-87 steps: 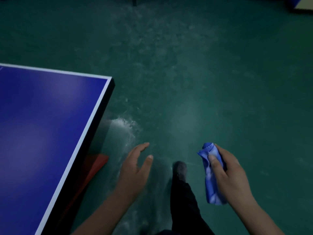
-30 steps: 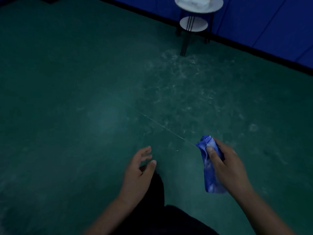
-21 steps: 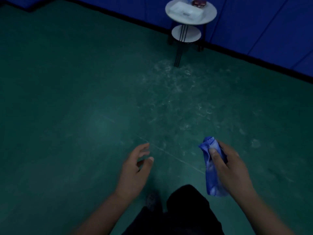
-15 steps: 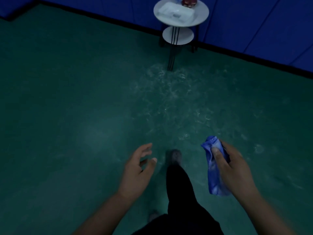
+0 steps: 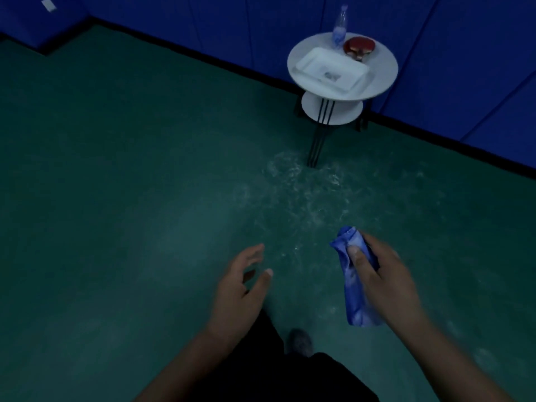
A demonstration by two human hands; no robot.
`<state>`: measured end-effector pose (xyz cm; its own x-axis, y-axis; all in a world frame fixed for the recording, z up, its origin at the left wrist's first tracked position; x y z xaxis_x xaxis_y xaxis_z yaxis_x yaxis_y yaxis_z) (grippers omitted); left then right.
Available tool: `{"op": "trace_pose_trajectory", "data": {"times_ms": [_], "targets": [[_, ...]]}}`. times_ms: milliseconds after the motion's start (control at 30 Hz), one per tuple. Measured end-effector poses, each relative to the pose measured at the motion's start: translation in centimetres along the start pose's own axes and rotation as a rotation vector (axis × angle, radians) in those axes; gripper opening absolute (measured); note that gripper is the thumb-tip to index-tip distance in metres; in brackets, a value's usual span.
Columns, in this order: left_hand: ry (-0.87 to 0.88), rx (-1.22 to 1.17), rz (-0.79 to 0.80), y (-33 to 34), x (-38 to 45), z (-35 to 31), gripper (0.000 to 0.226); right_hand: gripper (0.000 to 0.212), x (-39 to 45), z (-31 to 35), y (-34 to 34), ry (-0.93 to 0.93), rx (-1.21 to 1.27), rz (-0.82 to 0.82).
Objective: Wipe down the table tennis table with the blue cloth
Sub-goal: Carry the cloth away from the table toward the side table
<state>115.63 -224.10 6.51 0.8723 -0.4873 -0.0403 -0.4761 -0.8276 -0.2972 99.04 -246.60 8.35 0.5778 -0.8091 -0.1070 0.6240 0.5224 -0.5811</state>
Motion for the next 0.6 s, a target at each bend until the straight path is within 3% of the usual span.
{"op": "trace_pose_trajectory", "data": {"times_ms": [200, 367, 600], "targets": [[-0.054, -0.003, -0.094, -1.1, 17.0, 2.2, 0.034, 0.031, 14.9, 3.0, 5.2, 0.055, 0.021, -0.014], [-0.036, 0.001, 0.018, 1.7, 31.7, 1.4, 0.036, 0.028, 26.6, 6.1, 9.0, 0.128, 0.025, -0.015], [0.055, 0.019, 0.201, 8.2, 51.2, -3.9, 0.038, 0.032, 41.5, 9.4, 7.8, 0.206, 0.038, -0.181]]}}
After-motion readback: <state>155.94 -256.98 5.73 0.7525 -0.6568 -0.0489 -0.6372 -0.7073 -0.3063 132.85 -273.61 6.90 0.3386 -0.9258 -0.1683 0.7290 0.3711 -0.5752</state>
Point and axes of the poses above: each hand's wrist, its own x-axis towards the middle knuckle, its own y-axis out of the palm, z = x × y, the point moved 10 cm from there along x, towards the middle knuckle, and after that the axes turned 6 degrees about -z, right-handed, at the moved point
